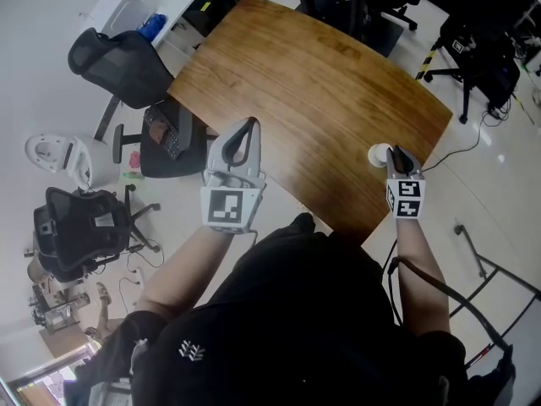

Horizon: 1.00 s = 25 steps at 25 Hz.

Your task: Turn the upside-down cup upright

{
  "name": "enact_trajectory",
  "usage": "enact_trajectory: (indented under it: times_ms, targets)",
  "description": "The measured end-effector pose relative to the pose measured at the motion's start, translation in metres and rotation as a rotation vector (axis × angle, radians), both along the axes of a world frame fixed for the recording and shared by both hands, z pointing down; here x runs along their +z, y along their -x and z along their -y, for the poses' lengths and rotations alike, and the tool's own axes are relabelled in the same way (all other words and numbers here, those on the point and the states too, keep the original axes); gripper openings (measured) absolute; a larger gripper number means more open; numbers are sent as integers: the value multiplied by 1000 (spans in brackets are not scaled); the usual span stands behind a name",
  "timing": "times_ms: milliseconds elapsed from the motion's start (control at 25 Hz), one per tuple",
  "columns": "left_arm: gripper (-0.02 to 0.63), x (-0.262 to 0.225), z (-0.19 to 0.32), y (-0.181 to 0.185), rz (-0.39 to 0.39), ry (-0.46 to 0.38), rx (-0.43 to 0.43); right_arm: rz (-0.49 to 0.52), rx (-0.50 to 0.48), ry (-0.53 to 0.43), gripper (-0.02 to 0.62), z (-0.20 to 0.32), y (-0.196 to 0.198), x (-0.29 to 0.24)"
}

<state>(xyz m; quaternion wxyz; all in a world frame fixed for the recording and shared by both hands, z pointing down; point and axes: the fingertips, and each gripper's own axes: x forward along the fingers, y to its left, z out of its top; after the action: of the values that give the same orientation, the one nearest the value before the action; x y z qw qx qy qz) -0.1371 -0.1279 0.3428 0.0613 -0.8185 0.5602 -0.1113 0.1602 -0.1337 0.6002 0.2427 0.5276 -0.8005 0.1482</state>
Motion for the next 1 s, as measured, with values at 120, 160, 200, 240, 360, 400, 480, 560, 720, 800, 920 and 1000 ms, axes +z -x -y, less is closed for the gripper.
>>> enact_trajectory:
  times_ms: [120,160,200,240,360,400,480,560,720,800,920,1000]
  targets:
    - [0,2,-1,2,-3,9,-6,26,27,27,83,3,-5,7]
    - [0,3,-1,3,0,9,-6,49,40,44,92,4,-6,11]
    - [0,3,-1,3,6,8,-6,78,55,64,97,4,-7,16]
    - [0,3,-2,4,10,7,-5,109,73,83,97,4,-9,20]
    - [0,2,-3,5,16,6,-7,169,118,121,97,3,-14,29]
    - [0,2,-3,5,17,5,-8,186,126,130,95,3,-15,30]
    - [0,1,-2,5,17,5,-9,225,138,139,94,4,-16,32]
    - [0,1,-2,6,18,10,-10,263,144,143,86,4,-14,32]
    - [0,1,-3,6,15,15,-11,271,135,148,57,3,-12,30]
    - [0,2,-3,6,11,15,-11,233,128,141,45,3,-13,28]
    - [0,3,-3,4,4,14,-10,156,112,84,28,3,-15,17]
    - [0,3,-2,5,1,16,-11,73,93,42,28,4,-14,8]
